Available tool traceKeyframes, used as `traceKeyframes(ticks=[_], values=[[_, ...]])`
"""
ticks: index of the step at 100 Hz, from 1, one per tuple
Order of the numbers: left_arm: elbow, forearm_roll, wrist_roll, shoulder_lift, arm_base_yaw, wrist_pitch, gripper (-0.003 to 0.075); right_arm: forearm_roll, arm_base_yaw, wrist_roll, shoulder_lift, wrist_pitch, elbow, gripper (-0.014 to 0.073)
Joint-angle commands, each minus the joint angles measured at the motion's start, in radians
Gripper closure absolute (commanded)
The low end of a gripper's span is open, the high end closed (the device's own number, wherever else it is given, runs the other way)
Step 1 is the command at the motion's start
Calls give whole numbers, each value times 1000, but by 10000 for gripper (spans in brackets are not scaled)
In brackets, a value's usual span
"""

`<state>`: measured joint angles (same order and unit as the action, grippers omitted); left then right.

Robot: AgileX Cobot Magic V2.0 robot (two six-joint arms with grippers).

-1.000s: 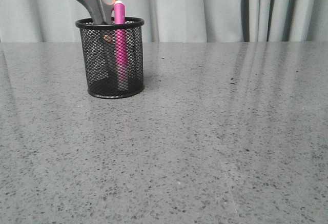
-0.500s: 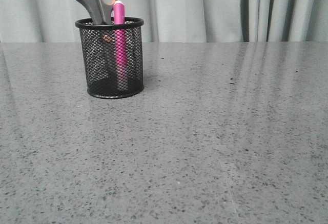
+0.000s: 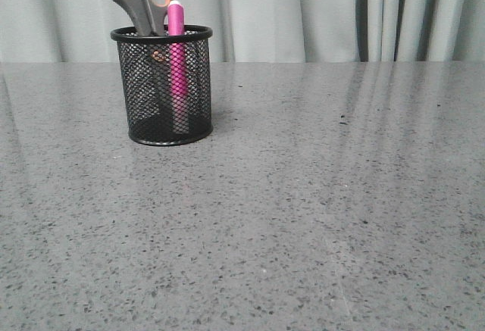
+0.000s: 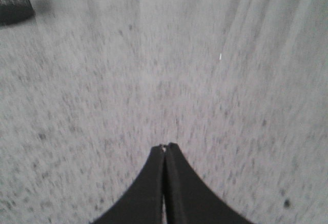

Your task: Put pen and scissors into bin

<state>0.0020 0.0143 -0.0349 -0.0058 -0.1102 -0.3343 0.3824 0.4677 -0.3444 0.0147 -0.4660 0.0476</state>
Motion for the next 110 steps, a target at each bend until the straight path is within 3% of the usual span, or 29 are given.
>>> traceKeyframes(ticks=[1, 7, 13, 24, 35, 110], values=[[43, 17, 1, -30, 2, 48, 739, -134, -103, 152, -7, 157, -32, 670], [43, 17, 1, -30, 2, 48, 739, -247, -188, 246, -7, 235, -77, 670], [43, 17, 1, -30, 2, 48, 739, -336, -256, 344, -7, 212, -72, 670], [43, 17, 1, -30, 2, 48, 739, -346, -368, 467, 2, 214, -72, 670], [43, 17, 1, -30, 2, 48, 739, -367, -430, 484, 14, 179, -74, 670], [43, 17, 1, -30, 2, 48, 739, -375, -447, 484, 14, 188, -74, 670]])
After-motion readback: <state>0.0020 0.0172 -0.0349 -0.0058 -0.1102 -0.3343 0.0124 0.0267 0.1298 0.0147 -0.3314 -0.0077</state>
